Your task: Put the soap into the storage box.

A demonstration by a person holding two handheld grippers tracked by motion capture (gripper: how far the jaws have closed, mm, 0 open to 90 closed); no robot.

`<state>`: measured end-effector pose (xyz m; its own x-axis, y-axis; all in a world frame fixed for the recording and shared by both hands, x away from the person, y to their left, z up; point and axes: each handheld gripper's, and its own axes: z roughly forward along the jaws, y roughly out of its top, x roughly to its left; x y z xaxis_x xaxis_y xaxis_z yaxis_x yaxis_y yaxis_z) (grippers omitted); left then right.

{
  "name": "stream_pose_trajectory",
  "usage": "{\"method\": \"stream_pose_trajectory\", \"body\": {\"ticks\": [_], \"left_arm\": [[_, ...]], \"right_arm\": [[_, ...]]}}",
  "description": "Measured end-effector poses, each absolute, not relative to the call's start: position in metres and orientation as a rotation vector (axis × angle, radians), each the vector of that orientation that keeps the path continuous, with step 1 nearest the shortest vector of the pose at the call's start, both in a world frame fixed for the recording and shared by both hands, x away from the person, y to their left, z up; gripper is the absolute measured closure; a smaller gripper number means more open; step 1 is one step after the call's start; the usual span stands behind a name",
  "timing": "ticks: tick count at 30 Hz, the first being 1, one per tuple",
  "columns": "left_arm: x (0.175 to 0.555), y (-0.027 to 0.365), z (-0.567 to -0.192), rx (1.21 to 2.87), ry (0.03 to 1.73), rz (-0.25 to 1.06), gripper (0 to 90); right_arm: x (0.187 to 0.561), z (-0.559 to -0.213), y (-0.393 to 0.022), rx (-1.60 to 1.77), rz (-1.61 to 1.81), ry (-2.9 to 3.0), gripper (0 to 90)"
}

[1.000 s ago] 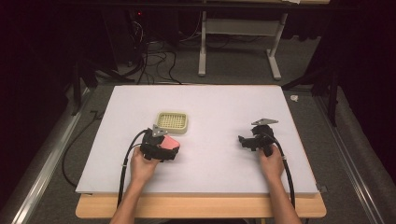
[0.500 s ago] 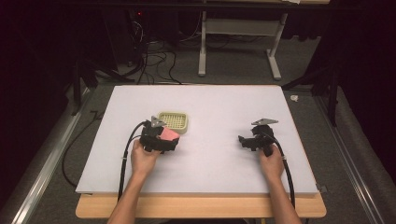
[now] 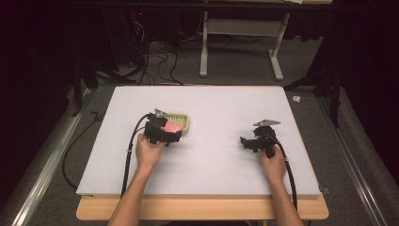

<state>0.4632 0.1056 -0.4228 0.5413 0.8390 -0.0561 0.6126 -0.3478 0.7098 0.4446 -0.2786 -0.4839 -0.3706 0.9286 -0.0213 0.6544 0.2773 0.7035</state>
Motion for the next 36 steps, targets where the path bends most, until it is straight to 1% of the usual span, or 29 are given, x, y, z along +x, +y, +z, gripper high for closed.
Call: {"method": "stream_pose_trajectory", "body": {"ticks": [4, 5, 13, 16, 23, 36], "left_arm": [[0.47, 0.102, -0.422, 2.089, 1.193, 0.43, 13.9], [0.473, 0.102, -0.423, 2.076, 1.203, 0.401, 13.9], [0.486, 0.094, -0.42, 2.086, 1.23, 0.416, 13.9], [0.494, 0.091, -0.422, 2.102, 1.263, 0.429, 14.0], [0.51, 0.086, -0.432, 2.095, 1.334, 0.407, 13.9], [0.521, 0.082, -0.435, 2.068, 1.389, 0.404, 13.9]], "right_arm": [[0.445, -0.484, -0.279, 1.424, 0.855, 2.122, 13.9], [0.445, -0.484, -0.279, 1.425, 0.855, 2.122, 13.9], [0.445, -0.484, -0.279, 1.425, 0.855, 2.122, 13.9], [0.445, -0.484, -0.279, 1.426, 0.855, 2.121, 13.9], [0.445, -0.484, -0.279, 1.425, 0.855, 2.121, 13.9], [0.445, -0.484, -0.279, 1.425, 0.855, 2.122, 13.9]]}}
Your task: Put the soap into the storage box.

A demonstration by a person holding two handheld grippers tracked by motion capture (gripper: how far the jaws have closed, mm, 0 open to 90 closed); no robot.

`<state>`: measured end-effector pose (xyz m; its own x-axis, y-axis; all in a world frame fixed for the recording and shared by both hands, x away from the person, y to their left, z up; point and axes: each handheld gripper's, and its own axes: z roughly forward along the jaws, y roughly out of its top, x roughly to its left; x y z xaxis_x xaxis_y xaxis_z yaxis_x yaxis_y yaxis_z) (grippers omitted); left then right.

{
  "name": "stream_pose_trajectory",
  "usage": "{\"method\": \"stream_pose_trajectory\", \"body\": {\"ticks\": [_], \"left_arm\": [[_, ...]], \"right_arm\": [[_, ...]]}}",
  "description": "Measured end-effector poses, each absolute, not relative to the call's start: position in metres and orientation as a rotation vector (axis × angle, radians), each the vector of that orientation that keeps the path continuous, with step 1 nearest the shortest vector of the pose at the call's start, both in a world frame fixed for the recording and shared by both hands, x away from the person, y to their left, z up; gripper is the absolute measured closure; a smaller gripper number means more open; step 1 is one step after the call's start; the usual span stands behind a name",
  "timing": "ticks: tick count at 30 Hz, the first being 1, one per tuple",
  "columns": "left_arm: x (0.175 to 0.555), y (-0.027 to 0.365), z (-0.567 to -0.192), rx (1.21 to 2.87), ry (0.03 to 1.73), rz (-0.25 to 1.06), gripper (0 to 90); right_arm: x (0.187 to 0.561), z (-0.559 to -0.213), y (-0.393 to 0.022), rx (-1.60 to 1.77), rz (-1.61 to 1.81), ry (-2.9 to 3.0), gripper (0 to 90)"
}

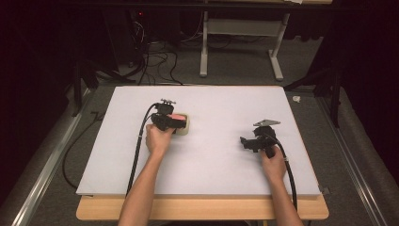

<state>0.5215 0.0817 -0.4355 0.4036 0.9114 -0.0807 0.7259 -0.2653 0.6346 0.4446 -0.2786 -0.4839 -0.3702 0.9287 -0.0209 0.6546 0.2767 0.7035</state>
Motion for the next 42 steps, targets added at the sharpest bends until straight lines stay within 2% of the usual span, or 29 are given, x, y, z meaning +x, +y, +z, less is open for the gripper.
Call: {"method": "stream_pose_trajectory", "body": {"ticks": [15, 18, 23, 42], "left_arm": [[0.527, 0.08, -0.442, 2.065, 1.423, 0.385, 13.7], [0.527, 0.08, -0.442, 2.062, 1.43, 0.414, 13.7], [0.523, 0.078, -0.436, 2.044, 1.405, 0.48, 14.1], [0.509, 0.083, -0.424, 2.035, 1.322, 0.487, 14.6]], "right_arm": [[0.445, -0.484, -0.279, 1.426, 0.856, 2.122, 13.9], [0.445, -0.484, -0.279, 1.424, 0.855, 2.122, 13.9], [0.445, -0.484, -0.279, 1.425, 0.855, 2.121, 13.9], [0.445, -0.484, -0.279, 1.425, 0.855, 2.122, 13.9]]}}
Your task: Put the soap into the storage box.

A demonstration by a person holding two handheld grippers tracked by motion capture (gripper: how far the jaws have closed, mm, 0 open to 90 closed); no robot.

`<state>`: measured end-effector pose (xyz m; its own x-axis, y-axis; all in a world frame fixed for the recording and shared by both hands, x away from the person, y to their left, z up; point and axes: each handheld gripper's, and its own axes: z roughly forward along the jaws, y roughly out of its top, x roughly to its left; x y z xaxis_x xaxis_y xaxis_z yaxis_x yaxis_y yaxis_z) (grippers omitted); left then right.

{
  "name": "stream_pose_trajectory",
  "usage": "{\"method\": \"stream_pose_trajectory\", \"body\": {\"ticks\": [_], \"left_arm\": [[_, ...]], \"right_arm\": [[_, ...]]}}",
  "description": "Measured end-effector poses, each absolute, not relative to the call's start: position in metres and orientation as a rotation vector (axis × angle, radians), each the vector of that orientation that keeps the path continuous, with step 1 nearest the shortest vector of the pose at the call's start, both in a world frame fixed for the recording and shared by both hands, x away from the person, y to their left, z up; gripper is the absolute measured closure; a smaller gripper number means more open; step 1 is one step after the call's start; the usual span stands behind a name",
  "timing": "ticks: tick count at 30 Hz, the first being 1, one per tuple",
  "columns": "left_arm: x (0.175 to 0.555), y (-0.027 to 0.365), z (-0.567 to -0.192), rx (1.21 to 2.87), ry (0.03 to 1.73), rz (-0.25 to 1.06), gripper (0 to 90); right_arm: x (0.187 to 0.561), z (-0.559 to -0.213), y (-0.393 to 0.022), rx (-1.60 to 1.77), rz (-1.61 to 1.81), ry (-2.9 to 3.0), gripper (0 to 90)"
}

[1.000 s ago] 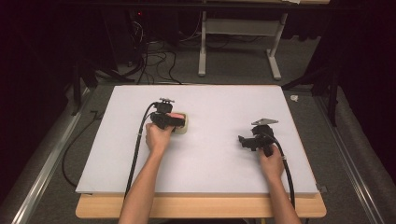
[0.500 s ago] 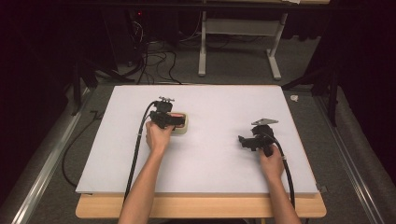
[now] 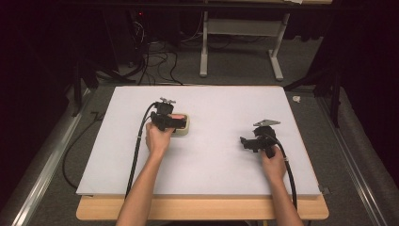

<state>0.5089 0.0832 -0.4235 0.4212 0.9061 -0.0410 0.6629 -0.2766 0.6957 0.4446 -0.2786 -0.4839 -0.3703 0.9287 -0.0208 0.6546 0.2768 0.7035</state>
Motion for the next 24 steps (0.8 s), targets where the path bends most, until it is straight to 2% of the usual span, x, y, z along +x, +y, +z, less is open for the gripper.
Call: {"method": "stream_pose_trajectory", "body": {"ticks": [24], "left_arm": [[0.474, 0.109, -0.412, 2.007, 1.236, 0.523, 15.2]], "right_arm": [[0.445, -0.484, -0.279, 1.426, 0.855, 2.122, 13.9]]}}
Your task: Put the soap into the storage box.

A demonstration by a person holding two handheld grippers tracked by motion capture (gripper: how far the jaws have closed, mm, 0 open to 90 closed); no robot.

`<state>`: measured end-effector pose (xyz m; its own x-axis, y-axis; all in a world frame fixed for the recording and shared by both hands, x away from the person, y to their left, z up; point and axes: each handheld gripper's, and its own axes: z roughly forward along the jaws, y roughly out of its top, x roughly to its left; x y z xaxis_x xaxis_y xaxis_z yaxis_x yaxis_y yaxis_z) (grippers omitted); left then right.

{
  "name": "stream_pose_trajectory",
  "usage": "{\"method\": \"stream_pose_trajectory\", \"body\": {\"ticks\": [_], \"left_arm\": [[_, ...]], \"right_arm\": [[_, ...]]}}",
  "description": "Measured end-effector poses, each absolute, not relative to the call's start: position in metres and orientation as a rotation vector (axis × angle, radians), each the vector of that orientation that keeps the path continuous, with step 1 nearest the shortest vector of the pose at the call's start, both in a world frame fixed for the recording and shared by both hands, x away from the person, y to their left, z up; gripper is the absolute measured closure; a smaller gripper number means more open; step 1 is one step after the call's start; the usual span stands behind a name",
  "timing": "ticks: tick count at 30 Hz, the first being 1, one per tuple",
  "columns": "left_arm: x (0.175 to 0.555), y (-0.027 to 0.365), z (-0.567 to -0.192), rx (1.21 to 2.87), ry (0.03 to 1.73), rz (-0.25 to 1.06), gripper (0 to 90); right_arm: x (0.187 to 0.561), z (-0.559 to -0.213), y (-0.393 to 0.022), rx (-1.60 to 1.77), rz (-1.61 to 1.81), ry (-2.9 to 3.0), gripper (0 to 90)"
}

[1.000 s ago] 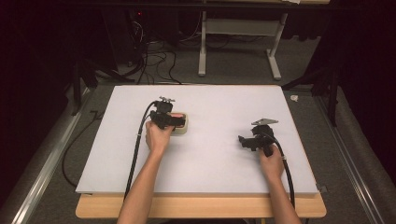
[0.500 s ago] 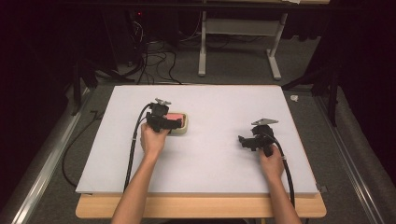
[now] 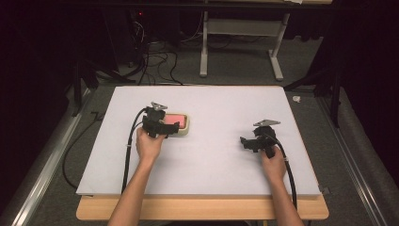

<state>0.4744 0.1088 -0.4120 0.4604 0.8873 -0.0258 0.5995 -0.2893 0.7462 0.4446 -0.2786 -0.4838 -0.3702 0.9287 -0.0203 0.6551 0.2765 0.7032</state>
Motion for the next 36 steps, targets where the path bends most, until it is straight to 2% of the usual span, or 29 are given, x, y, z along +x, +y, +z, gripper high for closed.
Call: {"method": "stream_pose_trajectory", "body": {"ticks": [36], "left_arm": [[0.435, 0.127, -0.418, 1.953, 1.2, 0.476, 15.4]], "right_arm": [[0.445, -0.484, -0.279, 1.425, 0.855, 2.122, 13.9]]}}
